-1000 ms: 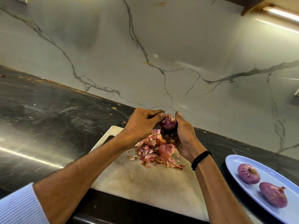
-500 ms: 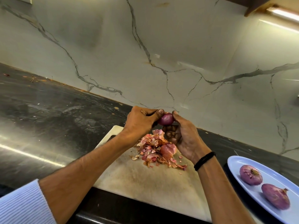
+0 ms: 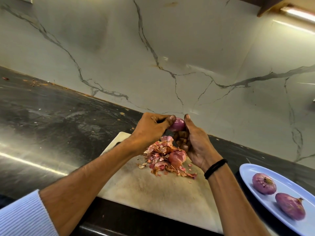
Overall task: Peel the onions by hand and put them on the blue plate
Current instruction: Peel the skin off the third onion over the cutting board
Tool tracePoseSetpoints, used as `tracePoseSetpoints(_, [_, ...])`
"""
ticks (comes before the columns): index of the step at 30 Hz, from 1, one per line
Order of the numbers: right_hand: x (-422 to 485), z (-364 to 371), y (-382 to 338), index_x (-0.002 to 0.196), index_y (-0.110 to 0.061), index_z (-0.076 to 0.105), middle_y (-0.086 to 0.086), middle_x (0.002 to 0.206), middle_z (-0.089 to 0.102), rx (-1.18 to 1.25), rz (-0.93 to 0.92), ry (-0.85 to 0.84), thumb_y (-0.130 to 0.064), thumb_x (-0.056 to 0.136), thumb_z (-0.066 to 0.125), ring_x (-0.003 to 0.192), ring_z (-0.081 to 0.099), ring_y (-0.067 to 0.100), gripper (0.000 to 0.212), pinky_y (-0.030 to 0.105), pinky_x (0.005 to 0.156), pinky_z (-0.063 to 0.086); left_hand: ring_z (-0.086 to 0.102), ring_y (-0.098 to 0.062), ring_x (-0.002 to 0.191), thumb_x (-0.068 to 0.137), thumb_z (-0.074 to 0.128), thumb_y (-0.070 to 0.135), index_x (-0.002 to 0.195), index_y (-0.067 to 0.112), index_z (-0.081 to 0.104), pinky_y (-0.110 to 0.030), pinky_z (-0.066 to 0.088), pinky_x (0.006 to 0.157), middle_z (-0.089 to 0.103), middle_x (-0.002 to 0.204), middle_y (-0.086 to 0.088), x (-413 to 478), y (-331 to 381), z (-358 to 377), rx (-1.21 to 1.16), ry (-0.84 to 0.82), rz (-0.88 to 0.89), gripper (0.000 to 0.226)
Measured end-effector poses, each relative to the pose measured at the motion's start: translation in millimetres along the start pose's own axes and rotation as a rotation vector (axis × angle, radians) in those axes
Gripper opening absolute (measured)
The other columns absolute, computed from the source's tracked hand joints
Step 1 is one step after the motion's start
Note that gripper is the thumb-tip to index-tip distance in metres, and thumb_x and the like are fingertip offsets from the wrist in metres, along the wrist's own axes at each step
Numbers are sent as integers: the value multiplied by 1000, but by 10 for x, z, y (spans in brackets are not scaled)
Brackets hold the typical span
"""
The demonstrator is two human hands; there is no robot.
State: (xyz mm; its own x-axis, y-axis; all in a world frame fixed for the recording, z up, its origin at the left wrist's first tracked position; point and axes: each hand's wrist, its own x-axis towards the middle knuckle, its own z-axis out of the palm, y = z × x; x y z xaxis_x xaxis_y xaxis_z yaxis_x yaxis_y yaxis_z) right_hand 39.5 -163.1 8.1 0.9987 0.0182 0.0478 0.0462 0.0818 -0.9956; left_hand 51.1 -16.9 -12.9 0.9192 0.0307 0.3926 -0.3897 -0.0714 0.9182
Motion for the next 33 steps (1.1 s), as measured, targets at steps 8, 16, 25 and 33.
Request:
tracePoseSetpoints(8, [105,-7,82,111,2,67,10,76,72,-59,-45,10,-38,103,49,63,64,16,44,30,65,52,57,-10,59,97,60,37,84,3,73,-20,49,57,67,68,-3,57,34,5,-245,150,-253,39])
tracePoseSetpoints(16, [112,-27,106,110,-2,71,5,87,73,-64,-118,-84,-46,93,60,74,65,15,48,25,62,52,65,-10,55,97,61,34,91,2,72,-24,53,58,72,80,-12,69,43,-19,-264,174,-288,34])
tracePoseSetpoints(25, [152,-41,178,122,-12,61,14,104,74,-142,-386,11,-21,96,65,95,73,26,28,41,83,60,74,-17,82,101,53,32,99,15,72,-31,60,77,76,92,-6,-20,78,42,-383,-16,-211,25])
tracePoseSetpoints(33, [173,-1,256,105,-17,70,-3,103,71,-407,-682,208,-20,90,72,100,68,12,15,39,85,60,67,-19,95,104,47,22,118,10,67,-31,58,86,69,109,-9,-21,80,68,-396,0,-188,27])
